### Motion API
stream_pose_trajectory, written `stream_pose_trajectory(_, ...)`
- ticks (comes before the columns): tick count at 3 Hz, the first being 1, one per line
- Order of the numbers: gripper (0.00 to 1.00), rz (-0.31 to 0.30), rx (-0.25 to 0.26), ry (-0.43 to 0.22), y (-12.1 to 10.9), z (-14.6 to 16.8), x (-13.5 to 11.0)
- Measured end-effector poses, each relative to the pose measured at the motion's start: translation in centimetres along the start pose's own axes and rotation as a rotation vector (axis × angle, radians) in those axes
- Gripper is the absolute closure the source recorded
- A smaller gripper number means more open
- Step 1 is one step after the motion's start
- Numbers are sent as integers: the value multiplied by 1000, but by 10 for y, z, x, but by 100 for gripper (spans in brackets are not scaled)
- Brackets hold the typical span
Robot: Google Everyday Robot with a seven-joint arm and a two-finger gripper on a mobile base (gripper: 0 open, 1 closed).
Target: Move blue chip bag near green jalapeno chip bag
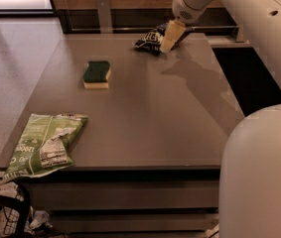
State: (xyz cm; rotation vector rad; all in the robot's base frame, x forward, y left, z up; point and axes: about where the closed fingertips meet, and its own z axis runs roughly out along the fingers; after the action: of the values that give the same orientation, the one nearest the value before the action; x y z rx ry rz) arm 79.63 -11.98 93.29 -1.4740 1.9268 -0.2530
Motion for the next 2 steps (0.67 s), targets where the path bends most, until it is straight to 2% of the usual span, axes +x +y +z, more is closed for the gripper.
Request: stream_pose_trajectory(2, 0, 58, -18, -51, 1, 42, -23)
